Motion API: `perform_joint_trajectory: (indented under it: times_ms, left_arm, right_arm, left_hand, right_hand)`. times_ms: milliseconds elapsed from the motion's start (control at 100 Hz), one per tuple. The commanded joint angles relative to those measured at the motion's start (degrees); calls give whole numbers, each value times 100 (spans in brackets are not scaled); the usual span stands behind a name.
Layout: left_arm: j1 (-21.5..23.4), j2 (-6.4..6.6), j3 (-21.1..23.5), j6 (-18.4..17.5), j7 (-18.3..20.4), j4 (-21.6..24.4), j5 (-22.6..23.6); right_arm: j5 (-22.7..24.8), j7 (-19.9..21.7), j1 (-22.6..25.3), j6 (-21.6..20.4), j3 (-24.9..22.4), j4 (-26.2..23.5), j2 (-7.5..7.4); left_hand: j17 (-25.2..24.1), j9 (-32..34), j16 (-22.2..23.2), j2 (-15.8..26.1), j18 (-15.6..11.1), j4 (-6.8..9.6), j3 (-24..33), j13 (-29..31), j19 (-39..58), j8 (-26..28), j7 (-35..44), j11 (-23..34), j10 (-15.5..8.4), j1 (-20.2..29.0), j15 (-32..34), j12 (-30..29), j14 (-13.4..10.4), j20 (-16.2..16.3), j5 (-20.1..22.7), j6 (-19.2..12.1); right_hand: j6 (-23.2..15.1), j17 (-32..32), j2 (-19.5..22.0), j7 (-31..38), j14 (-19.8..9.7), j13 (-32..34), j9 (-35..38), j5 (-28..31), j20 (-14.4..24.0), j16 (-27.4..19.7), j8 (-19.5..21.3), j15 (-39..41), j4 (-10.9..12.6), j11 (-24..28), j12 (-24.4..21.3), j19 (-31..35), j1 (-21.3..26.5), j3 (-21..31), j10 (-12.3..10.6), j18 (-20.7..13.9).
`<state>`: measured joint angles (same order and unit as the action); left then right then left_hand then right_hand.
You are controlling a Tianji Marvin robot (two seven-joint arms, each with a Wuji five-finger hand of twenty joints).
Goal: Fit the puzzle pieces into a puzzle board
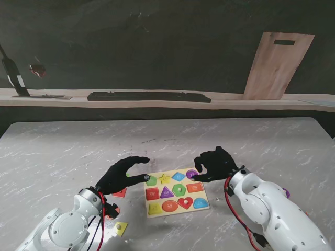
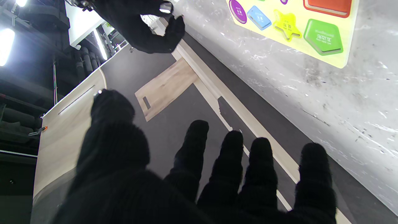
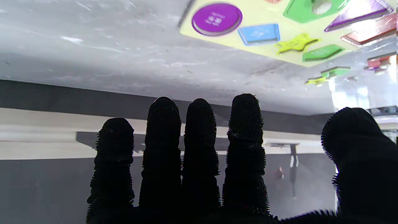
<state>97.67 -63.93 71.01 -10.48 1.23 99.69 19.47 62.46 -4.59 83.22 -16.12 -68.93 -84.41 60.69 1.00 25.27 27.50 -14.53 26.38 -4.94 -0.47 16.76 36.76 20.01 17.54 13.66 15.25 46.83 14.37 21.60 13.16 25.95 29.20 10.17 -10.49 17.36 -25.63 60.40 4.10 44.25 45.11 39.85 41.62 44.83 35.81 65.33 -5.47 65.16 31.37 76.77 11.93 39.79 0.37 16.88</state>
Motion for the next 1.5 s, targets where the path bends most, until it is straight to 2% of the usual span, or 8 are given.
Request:
perform_joint_trajectory:
  times_ms: [0,330,760,1030,1240,1490]
  left_arm:
    - [3,-9,-16,7,21,3,-26]
    - [-18,-5,-45,39,63,-21,-63]
    - [-83,-2,-99,104,107,-70,-95]
    - [-147,0,-154,138,139,-118,-112]
    - [-194,6,-195,197,180,-152,-111]
    - [-265,7,-267,270,208,-196,-120]
  right_arm:
    - [11,71,223,-94,-130,-77,-146]
    - [927,651,1204,-1094,-1534,-635,-347]
    - [1575,921,2301,-1504,-2942,-1190,-404]
    - [2095,838,2689,-1705,-3497,-1291,-467]
    - [2259,761,2895,-1747,-3777,-1307,-485]
    - [2350,888,3086,-2010,-4146,-1448,-504]
  left_hand:
    - [-39,33,-41,103,-630,159,-98,-27,-41,-7,-131,-112,-97,23,-65,-25,-109,93,127,-189]
    - [-37,36,-39,109,-625,158,-103,-19,-34,-9,-134,-112,-92,11,-58,-26,-110,93,130,-189]
    - [-44,37,-42,124,-627,161,-98,-34,-38,-11,-145,-119,-91,11,-69,-28,-96,90,134,-179]
    - [-50,29,-44,123,-627,161,-101,-32,-47,-12,-155,-127,-92,8,-76,-29,-98,87,136,-179]
    - [-46,31,-43,130,-630,161,-103,-32,-47,-11,-158,-123,-92,2,-77,-27,-111,89,132,-185]
    - [-48,25,-43,129,-639,162,-100,-41,-50,-9,-154,-123,-89,9,-79,-28,-111,89,126,-184]
  right_hand:
    - [26,-97,114,-133,112,-136,-106,-91,-36,-38,-99,-35,222,-26,-31,-27,80,-94,147,106]
    - [-74,-63,213,-302,83,-82,29,-131,-83,-66,-169,-118,227,-159,-110,-98,-32,181,47,49]
    - [-169,19,211,-411,-17,-24,90,-452,-115,-48,-153,-246,199,-265,-95,-233,-137,464,-94,-49]
    - [-238,34,174,-405,-85,-23,83,-530,-112,-16,-137,-301,195,-285,-57,-298,-207,575,-160,-85]
    - [-278,45,137,-397,-135,-17,79,-556,-109,2,-134,-326,194,-291,-38,-336,-252,642,-192,-106]
    - [-296,52,109,-376,-139,-13,93,-536,-110,22,-130,-341,188,-299,-26,-379,-302,703,-197,-124]
